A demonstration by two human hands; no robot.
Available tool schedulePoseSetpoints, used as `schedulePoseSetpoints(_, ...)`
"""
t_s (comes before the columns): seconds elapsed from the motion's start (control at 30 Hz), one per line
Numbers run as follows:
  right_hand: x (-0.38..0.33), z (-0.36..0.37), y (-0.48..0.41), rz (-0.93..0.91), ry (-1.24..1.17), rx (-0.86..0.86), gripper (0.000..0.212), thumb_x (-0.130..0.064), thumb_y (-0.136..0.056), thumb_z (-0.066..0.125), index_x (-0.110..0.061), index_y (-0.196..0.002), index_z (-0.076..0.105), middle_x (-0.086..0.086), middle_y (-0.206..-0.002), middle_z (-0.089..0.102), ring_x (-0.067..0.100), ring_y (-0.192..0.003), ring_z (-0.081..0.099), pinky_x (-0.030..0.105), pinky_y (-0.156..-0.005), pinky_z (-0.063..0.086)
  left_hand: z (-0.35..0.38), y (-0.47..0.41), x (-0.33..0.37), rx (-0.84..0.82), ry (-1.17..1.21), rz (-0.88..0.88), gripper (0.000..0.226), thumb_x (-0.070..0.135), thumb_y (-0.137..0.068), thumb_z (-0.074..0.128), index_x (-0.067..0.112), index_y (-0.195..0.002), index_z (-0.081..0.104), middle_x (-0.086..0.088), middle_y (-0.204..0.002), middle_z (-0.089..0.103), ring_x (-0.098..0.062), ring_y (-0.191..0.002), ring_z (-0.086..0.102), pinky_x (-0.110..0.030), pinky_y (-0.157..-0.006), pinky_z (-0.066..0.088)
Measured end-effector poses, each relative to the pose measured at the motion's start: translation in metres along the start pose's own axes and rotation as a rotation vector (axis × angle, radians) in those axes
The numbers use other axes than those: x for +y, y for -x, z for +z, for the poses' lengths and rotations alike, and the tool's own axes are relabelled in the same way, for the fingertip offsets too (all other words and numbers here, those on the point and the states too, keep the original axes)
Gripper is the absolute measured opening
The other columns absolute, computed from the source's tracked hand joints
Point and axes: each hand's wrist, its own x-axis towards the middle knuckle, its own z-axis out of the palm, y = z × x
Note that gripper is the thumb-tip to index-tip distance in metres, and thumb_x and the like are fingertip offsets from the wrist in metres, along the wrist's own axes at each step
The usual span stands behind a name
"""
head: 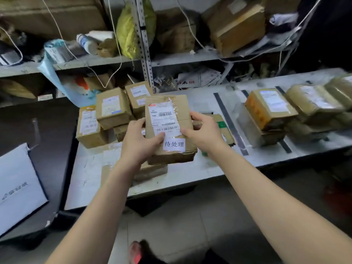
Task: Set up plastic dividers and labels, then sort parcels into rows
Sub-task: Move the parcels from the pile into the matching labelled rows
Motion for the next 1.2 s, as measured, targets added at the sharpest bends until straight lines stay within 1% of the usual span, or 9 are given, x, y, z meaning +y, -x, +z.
schedulePoseSetpoints(0.13,0.029,-0.064,-0.013,0.032,0.039,0.049,0.048,-0.028,-0.073,0.071,-0.05,-0.115,0.067,-0.024,-0.108,0.072,0.006,-0.094,0.072,0.043,-0.082,0.062,0.069,-0.003,0.03,-0.086,0.04,0.008,0.046,0.038,-0.076,0.082,0.038,-0.114,0.056,0.01,-0.123,0.051,-0.016,-0.113,0.06,-0.046,-0.096,0.056)
schedulePoseSetpoints(0.23,0.048,-0.095,-0.028,0.065,0.049,0.051,0.045,-0.019,-0.076,0.069,-0.052,-0.107,0.07,-0.025,-0.104,0.073,0.007,-0.093,0.073,0.044,-0.082,0.062,0.111,-0.014,0.039,-0.093,0.02,-0.009,0.059,0.036,-0.076,0.083,0.028,-0.13,0.06,0.011,-0.122,0.052,-0.016,-0.113,0.061,-0.045,-0.096,0.056)
schedulePoseSetpoints(0.37,0.071,-0.114,-0.055,0.119,0.068,0.069,0.044,-0.013,-0.079,0.069,-0.055,-0.093,0.069,-0.027,-0.101,0.072,0.009,-0.095,0.071,0.044,-0.082,0.063,0.156,-0.039,0.034,-0.13,0.012,-0.035,0.072,0.052,-0.066,0.079,0.036,-0.133,0.056,0.013,-0.124,0.057,-0.016,-0.109,0.065,-0.047,-0.09,0.059)
schedulePoseSetpoints(0.57,0.104,-0.122,-0.098,0.225,0.145,0.09,0.029,-0.02,-0.077,0.067,-0.045,-0.09,0.071,-0.021,-0.091,0.075,0.009,-0.091,0.072,0.045,-0.082,0.063,0.202,-0.07,0.028,-0.173,-0.061,-0.046,0.058,0.04,-0.077,0.08,0.029,-0.129,0.058,0.007,-0.122,0.052,-0.017,-0.102,0.066,-0.045,-0.089,0.057)
schedulePoseSetpoints(0.73,0.133,-0.124,-0.125,0.293,0.184,0.083,0.037,-0.019,-0.075,0.068,-0.041,-0.104,0.069,-0.02,-0.1,0.074,0.012,-0.097,0.071,0.046,-0.081,0.063,0.232,-0.082,0.012,-0.232,-0.023,-0.093,0.057,0.04,-0.078,0.08,0.028,-0.129,0.058,0.006,-0.118,0.05,-0.017,-0.101,0.064,-0.044,-0.09,0.056)
schedulePoseSetpoints(0.83,0.137,-0.124,-0.132,0.327,0.201,0.072,0.055,-0.014,-0.085,0.076,-0.036,-0.133,0.06,-0.012,-0.122,0.067,0.017,-0.107,0.068,0.043,-0.082,0.063,0.235,-0.089,0.009,-0.222,-0.035,-0.115,0.066,0.041,-0.08,0.08,0.029,-0.139,0.053,0.008,-0.123,0.049,-0.016,-0.107,0.062,-0.042,-0.094,0.056)
schedulePoseSetpoints(0.93,0.138,-0.128,-0.137,0.341,0.256,0.056,0.068,-0.016,-0.086,0.079,-0.029,-0.147,0.05,-0.003,-0.138,0.061,0.021,-0.112,0.066,0.039,-0.079,0.062,0.231,-0.093,0.015,-0.249,-0.031,-0.12,0.069,0.037,-0.083,0.079,0.026,-0.145,0.051,0.007,-0.123,0.049,-0.017,-0.11,0.061,-0.04,-0.098,0.053)
schedulePoseSetpoints(1.07,0.122,-0.124,-0.156,0.13,0.602,0.061,0.063,-0.023,-0.087,0.075,-0.018,-0.146,0.052,0.009,-0.143,0.057,0.033,-0.13,0.049,0.046,-0.102,0.045,0.214,-0.104,0.017,-0.28,-0.171,-0.129,0.056,0.04,-0.091,0.069,0.023,-0.142,0.054,-0.001,-0.125,0.056,-0.023,-0.111,0.061,-0.039,-0.096,0.052)
schedulePoseSetpoints(1.2,0.088,-0.108,-0.185,-0.04,0.653,-0.124,0.06,-0.023,-0.091,0.067,-0.018,-0.148,0.049,0.006,-0.151,0.049,0.032,-0.139,0.036,0.044,-0.111,0.034,0.175,-0.116,0.016,-0.187,-0.447,-0.106,0.061,0.042,-0.095,0.062,0.023,-0.151,0.044,-0.002,-0.143,0.051,-0.024,-0.128,0.054,-0.041,-0.104,0.047)
